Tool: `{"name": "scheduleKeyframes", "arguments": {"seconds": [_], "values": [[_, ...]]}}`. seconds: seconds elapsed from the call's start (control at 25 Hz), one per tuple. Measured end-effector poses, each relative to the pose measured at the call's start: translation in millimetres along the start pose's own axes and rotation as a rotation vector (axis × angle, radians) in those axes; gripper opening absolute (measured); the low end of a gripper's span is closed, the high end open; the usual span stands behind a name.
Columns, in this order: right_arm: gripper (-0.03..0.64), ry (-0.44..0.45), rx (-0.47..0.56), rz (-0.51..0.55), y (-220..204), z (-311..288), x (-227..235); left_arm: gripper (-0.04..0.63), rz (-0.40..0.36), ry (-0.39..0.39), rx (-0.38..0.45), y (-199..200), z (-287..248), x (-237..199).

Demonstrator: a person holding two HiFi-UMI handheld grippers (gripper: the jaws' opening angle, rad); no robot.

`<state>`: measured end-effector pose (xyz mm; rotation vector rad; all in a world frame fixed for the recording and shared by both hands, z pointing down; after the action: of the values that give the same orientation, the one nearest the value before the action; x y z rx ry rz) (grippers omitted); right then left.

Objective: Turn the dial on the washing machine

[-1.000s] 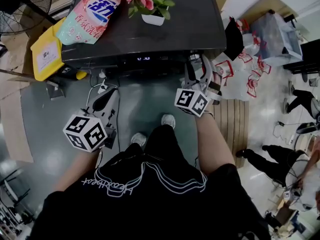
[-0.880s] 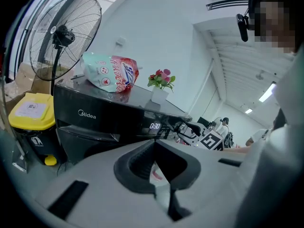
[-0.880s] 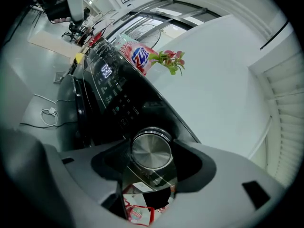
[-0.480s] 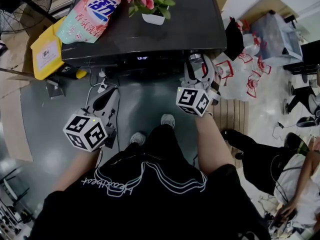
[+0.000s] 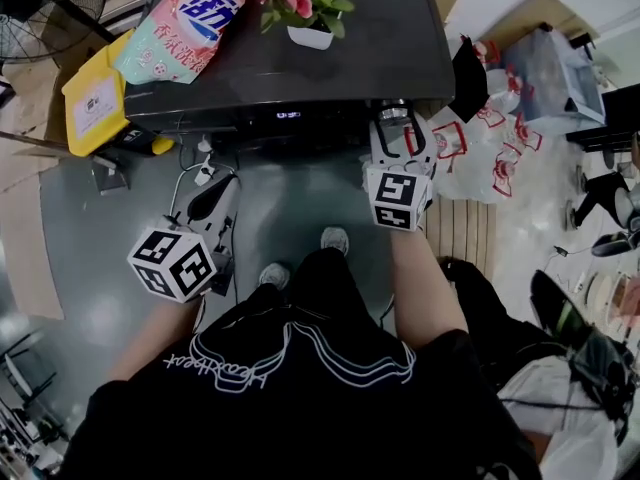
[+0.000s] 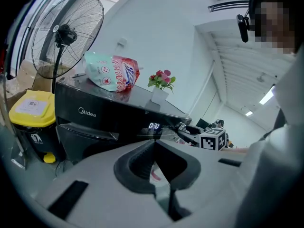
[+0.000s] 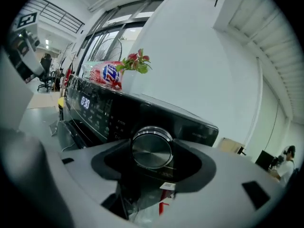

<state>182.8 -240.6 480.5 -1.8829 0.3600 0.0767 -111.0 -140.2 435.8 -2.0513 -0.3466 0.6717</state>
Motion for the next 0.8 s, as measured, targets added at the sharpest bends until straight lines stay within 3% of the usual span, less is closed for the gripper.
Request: {"name": "scheduleKeyframes", "arguments": {"seconds": [0.4,0.8], "values": [[0.281,0.03,-0.002,-0.109,-0.2,-0.3,3.0,0.005,-0.001,-0.006,0.007,3.4,-0.4,-1.0],[0.282,0.107,-0.001,-0.43,-4.4,-1.3,13.4,0.005,-0.003,-0.01,0.008,4.6,1.3,-2.2]]}}
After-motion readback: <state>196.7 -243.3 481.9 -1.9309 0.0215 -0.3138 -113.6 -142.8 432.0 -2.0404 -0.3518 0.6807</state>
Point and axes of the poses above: the fingertips, and each gripper's own axes: z backward along the fingers, x to its right, y out of its top, the point moved 5 cm from there along z, backward along the fingers, and after that the axes turned 9 degrees about -z, right-handed, at the moved point
